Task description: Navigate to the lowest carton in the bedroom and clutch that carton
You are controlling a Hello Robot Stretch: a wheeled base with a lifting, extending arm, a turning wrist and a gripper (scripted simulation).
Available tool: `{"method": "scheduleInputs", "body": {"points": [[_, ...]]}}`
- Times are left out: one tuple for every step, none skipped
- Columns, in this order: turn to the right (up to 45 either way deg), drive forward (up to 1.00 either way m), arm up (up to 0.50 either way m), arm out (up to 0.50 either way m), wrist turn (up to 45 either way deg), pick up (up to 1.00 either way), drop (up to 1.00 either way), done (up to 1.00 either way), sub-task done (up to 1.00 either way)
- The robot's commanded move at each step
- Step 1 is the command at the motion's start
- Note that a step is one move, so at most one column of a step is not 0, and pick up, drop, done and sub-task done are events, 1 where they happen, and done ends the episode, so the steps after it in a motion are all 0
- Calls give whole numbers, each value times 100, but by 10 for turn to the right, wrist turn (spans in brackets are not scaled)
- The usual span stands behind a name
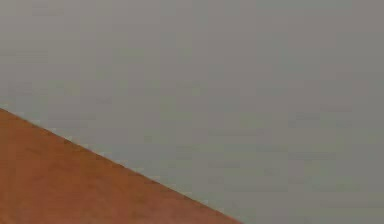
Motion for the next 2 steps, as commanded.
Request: {"method": "scheduleInputs", "body": {"points": [[-450, 0, 0, 0, 0, 0, 0, 0, 0], [-60, 0, 0, 0, 0, 0, 0, 0, 0]]}}
